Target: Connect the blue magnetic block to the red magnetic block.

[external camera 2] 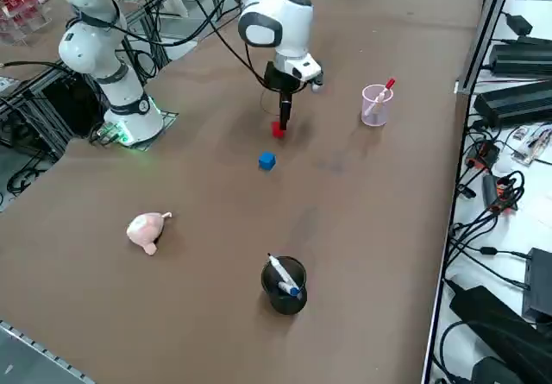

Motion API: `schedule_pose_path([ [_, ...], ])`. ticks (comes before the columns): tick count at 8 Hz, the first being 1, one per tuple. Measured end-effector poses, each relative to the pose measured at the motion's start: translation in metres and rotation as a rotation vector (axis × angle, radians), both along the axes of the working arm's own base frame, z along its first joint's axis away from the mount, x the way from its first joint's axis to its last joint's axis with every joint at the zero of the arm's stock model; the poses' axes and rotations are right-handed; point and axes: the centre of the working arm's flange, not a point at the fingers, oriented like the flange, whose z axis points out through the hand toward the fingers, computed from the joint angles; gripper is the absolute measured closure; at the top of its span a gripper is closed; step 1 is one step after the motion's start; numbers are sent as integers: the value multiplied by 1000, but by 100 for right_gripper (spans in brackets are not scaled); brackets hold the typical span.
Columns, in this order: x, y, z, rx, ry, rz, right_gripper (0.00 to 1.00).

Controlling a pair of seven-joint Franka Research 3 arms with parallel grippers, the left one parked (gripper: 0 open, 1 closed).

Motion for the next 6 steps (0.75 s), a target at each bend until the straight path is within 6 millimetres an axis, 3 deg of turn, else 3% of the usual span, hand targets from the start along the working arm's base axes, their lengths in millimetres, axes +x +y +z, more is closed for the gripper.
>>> schedule_pose_path([
  [6,-13,-3,-36,-17,73,37,7],
])
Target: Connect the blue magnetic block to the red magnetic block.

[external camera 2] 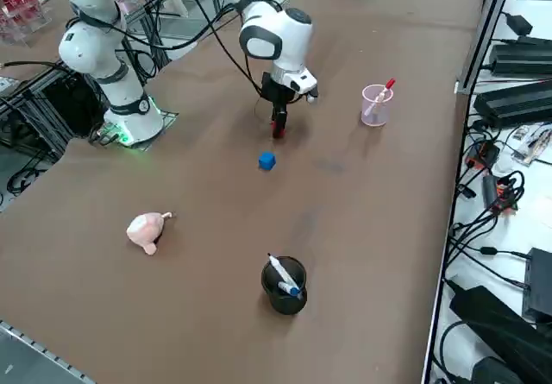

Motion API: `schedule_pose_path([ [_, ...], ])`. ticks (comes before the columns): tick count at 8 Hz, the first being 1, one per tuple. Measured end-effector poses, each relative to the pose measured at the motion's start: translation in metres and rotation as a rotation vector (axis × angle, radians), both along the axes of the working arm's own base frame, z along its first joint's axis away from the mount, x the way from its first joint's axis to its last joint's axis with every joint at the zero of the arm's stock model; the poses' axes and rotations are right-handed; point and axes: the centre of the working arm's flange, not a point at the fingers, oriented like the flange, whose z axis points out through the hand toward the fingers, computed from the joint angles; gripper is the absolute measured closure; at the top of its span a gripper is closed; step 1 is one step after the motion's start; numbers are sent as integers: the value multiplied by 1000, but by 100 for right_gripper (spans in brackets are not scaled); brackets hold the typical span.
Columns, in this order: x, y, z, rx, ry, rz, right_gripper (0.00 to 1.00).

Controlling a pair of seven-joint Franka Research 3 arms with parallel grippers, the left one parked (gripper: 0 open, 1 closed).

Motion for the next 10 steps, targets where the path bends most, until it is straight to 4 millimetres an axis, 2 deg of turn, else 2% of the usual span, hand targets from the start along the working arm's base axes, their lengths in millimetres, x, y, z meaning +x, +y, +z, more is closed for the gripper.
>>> schedule_pose_path([
  [1,-1,0,-3,-2,4,0,14],
  [3,0,-1,-2,-2,3,-3,37],
  [4,2,-2,0,-3,-3,-13,53],
  [6,12,-7,12,-14,-39,-125,53],
  [9,29,-32,45,-84,-100,-672,53],
  [10,30,-41,50,-122,-111,-874,53],
])
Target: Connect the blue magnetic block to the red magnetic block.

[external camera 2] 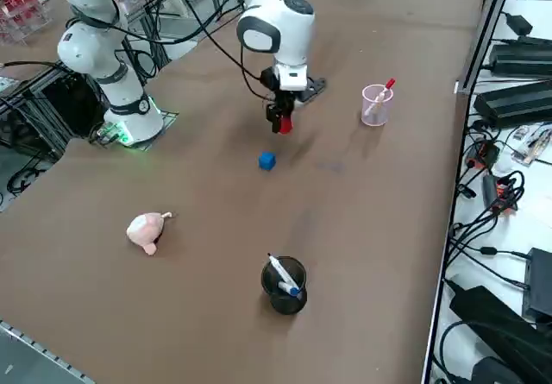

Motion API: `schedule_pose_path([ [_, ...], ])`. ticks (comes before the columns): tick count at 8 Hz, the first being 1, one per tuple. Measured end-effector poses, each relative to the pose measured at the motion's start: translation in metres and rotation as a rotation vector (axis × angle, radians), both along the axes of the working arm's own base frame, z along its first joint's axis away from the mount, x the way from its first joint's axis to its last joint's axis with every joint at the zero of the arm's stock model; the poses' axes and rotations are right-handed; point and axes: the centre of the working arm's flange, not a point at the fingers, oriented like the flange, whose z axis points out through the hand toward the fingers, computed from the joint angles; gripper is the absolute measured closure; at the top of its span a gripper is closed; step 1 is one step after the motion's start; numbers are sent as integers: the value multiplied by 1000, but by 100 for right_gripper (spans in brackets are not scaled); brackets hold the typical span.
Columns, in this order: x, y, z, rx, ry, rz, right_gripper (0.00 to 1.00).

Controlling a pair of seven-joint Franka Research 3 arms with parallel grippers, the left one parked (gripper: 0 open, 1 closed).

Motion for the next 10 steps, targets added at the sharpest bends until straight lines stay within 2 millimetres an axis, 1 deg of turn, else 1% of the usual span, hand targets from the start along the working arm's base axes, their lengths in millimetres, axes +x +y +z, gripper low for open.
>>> schedule_pose_path([
  [3,2,-14,-6,-82,-24,-579,53],
  [4,2,-19,-10,-88,-49,-719,53],
  [6,-4,-36,-24,-92,-66,-870,53],
  [8,-3,-58,-26,-42,-43,-1004,53],
  [10,-2,-71,-26,-14,-27,-1078,53],
])
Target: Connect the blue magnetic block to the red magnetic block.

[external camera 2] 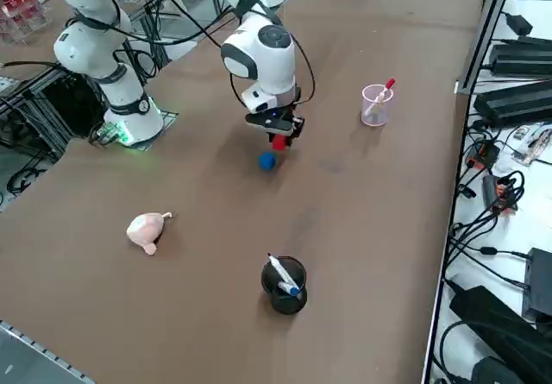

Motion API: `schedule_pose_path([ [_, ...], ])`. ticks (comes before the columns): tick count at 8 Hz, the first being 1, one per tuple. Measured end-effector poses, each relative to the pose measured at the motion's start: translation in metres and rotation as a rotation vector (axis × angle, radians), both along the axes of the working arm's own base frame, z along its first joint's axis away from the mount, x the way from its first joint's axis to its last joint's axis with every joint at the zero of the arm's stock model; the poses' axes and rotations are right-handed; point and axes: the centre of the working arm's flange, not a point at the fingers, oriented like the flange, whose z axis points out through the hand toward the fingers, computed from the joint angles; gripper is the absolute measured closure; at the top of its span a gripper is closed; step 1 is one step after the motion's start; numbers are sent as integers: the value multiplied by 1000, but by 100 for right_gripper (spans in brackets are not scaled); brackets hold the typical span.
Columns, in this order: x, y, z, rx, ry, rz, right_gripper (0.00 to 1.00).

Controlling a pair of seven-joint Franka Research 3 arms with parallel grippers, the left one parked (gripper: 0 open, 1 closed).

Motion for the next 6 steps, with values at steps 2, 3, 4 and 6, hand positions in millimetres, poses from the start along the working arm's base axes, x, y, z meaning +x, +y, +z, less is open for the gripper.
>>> schedule_pose_path([
  [2,-1,-12,-4,15,8,-47,53],
  [3,-1,-16,-7,15,9,-59,53],
  [4,-2,-19,-11,11,0,-65,53],
  [6,-5,-21,-20,2,-10,-73,53],
])
